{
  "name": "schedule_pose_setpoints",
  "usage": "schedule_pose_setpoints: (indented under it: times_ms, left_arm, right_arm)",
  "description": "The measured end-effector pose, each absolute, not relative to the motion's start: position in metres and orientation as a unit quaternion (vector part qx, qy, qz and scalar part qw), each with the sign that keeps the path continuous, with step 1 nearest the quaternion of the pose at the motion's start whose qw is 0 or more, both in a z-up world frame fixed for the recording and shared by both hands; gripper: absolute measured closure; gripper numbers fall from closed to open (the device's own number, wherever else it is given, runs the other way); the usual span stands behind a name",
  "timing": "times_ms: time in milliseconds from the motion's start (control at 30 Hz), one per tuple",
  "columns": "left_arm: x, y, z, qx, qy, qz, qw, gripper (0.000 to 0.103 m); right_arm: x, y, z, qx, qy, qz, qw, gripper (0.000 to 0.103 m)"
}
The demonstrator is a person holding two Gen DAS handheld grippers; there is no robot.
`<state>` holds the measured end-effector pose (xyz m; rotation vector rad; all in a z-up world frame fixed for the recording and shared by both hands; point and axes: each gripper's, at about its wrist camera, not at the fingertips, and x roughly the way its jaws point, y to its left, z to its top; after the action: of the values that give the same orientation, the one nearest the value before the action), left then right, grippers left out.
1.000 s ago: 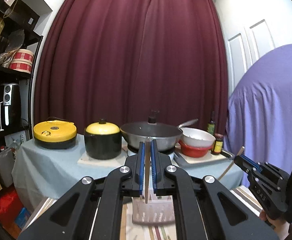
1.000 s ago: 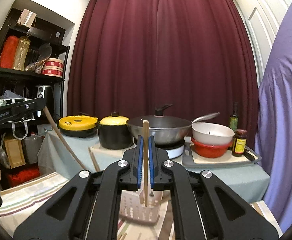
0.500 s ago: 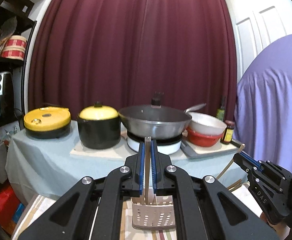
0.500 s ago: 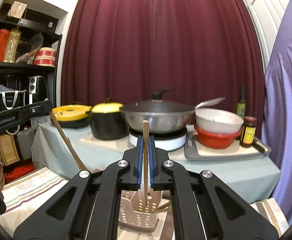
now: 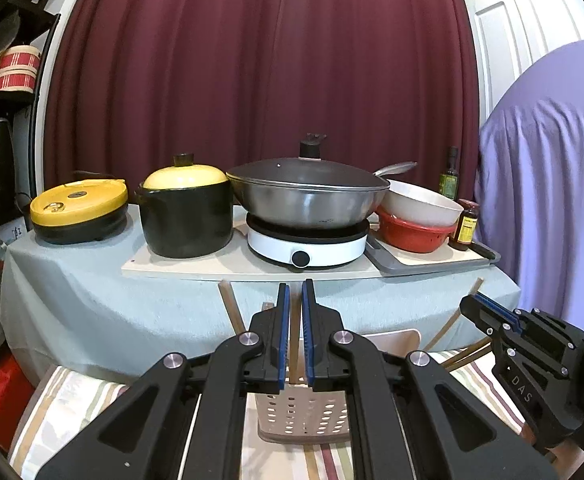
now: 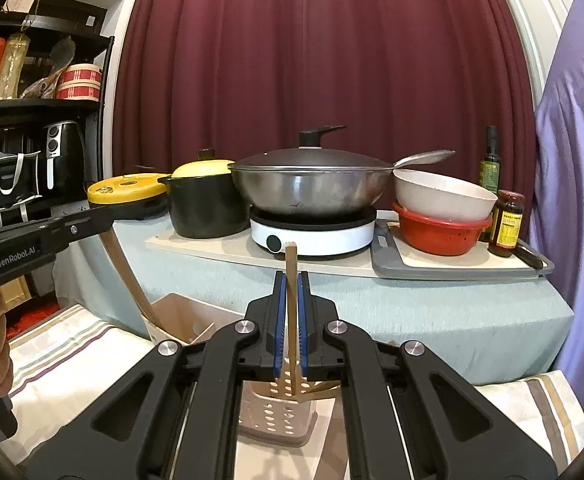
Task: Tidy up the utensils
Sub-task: 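Open both tools to drop the chopsticks into the white holder, then move both open tools back down toward the chopsticks on the tablecloth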
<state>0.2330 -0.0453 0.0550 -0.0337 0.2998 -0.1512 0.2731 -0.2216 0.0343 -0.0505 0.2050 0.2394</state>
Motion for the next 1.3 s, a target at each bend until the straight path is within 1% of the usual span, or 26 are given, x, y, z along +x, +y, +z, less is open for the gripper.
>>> schedule_pose_setpoints:
  times_ms: [33, 67, 100, 133, 233, 300, 367, 433, 767, 833, 1300]
  left_arm:
    - [0.233, -0.045, 0.054, -0.017, 0.151, -0.075, 0.986, 0.092]
    - [0.232, -0.046, 0.054, -0.016, 0.15, -0.075, 0.986, 0.089]
    - [0.232, -0.046, 0.053, -0.015, 0.149, -0.074, 0.986, 0.082]
    - [0.229, -0.046, 0.054, -0.015, 0.146, -0.073, 0.987, 0.074]
    - [0.223, -0.046, 0.056, -0.018, 0.139, -0.073, 0.987, 0.063]
    - [0.219, -0.046, 0.057, -0.018, 0.136, -0.073, 0.988, 0.058]
    - [0.214, -0.046, 0.057, -0.018, 0.135, -0.072, 0.988, 0.055]
    - [0.207, -0.046, 0.058, -0.015, 0.134, -0.069, 0.988, 0.051]
    - [0.163, -0.038, 0.049, -0.014, 0.135, -0.06, 0.989, 0.047]
    - [0.153, -0.037, 0.045, -0.016, 0.137, -0.057, 0.989, 0.045]
    - [0.088, -0.034, -0.008, -0.008, 0.168, -0.039, 0.985, 0.045]
  right_arm:
    - [0.273, -0.221, 0.034, -0.026, 0.102, 0.118, 0.987, 0.089]
    - [0.272, -0.221, 0.033, -0.027, 0.1, 0.115, 0.988, 0.079]
    - [0.27, -0.221, 0.033, -0.028, 0.098, 0.113, 0.988, 0.074]
    - [0.268, -0.222, 0.033, -0.027, 0.096, 0.112, 0.989, 0.072]
    - [0.261, -0.224, 0.034, -0.028, 0.093, 0.107, 0.989, 0.067]
    - [0.256, -0.226, 0.035, -0.026, 0.091, 0.103, 0.99, 0.06]
    - [0.251, -0.229, 0.037, -0.023, 0.089, 0.1, 0.991, 0.056]
    - [0.244, -0.232, 0.039, -0.021, 0.087, 0.096, 0.991, 0.055]
    - [0.194, -0.241, 0.039, -0.029, 0.083, 0.084, 0.993, 0.054]
    - [0.182, -0.241, 0.034, -0.031, 0.087, 0.083, 0.992, 0.054]
    - [0.106, -0.248, -0.016, -0.032, 0.118, 0.072, 0.99, 0.054]
